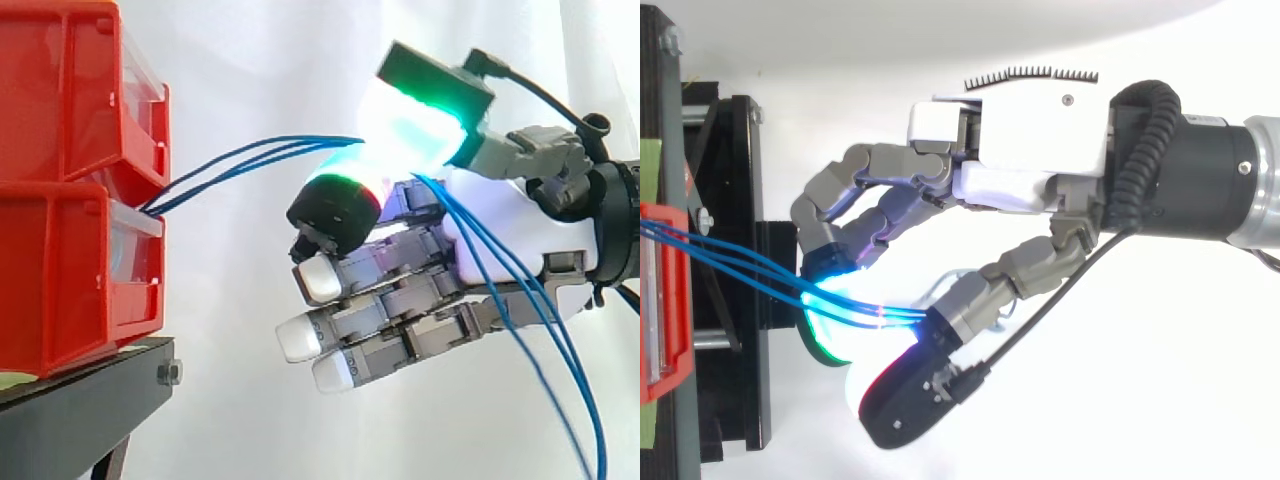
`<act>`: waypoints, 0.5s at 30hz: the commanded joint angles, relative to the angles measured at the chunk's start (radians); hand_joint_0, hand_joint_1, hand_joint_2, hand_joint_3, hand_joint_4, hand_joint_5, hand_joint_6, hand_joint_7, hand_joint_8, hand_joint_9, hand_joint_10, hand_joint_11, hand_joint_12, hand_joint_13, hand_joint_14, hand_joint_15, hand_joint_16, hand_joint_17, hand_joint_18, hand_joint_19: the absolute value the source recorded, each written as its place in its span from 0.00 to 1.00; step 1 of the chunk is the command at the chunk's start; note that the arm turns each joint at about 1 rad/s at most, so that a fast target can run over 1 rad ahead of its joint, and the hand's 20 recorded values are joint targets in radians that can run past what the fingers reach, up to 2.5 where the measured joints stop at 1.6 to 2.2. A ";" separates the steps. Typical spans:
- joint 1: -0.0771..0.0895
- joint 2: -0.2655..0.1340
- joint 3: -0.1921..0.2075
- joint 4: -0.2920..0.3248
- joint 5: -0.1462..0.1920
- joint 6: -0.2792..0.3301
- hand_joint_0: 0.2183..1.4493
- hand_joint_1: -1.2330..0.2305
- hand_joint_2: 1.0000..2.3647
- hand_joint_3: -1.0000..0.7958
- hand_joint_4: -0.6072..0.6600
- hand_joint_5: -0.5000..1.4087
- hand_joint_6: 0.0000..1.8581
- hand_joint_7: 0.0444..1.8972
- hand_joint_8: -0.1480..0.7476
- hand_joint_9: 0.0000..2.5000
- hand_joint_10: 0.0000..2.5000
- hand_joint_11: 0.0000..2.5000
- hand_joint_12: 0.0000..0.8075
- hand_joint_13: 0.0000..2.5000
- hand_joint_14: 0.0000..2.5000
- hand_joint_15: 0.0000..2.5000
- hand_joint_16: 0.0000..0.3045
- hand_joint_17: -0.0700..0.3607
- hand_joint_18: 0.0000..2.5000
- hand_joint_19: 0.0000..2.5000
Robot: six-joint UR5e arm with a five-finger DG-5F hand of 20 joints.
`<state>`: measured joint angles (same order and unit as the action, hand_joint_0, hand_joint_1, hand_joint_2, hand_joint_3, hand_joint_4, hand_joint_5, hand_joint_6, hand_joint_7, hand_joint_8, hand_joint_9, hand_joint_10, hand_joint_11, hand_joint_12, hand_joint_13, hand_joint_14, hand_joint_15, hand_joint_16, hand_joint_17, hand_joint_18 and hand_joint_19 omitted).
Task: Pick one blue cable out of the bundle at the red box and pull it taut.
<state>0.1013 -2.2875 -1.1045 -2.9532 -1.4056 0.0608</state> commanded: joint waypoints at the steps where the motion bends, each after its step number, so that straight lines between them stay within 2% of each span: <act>1: 0.000 -0.001 0.000 0.000 0.000 0.001 0.26 0.14 0.00 0.28 0.56 0.19 0.49 0.61 0.51 0.29 0.01 0.23 0.44 0.20 0.01 0.14 0.18 0.44 0.14 0.11; 5: 0.000 -0.001 0.000 -0.003 -0.004 0.001 0.21 0.18 0.00 0.28 0.57 0.19 0.49 0.59 0.54 0.30 0.01 0.24 0.46 0.21 0.01 0.15 0.19 0.46 0.14 0.13; 7: 0.000 0.000 0.000 -0.004 -0.004 0.001 0.15 0.28 0.00 0.28 0.59 0.19 0.49 0.59 0.57 0.31 0.01 0.24 0.50 0.22 0.01 0.15 0.21 0.50 0.15 0.13; 10: 0.000 0.000 0.000 -0.004 -0.004 0.001 0.13 0.36 0.00 0.28 0.60 0.19 0.49 0.57 0.59 0.32 0.01 0.24 0.52 0.22 0.01 0.15 0.22 0.52 0.14 0.13; 15: 0.000 0.000 0.000 -0.004 -0.004 0.001 0.16 0.42 0.00 0.28 0.59 0.19 0.49 0.56 0.58 0.33 0.00 0.25 0.50 0.21 0.01 0.15 0.21 0.50 0.13 0.14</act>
<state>0.1012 -2.2873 -1.1045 -2.9571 -1.4096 0.0613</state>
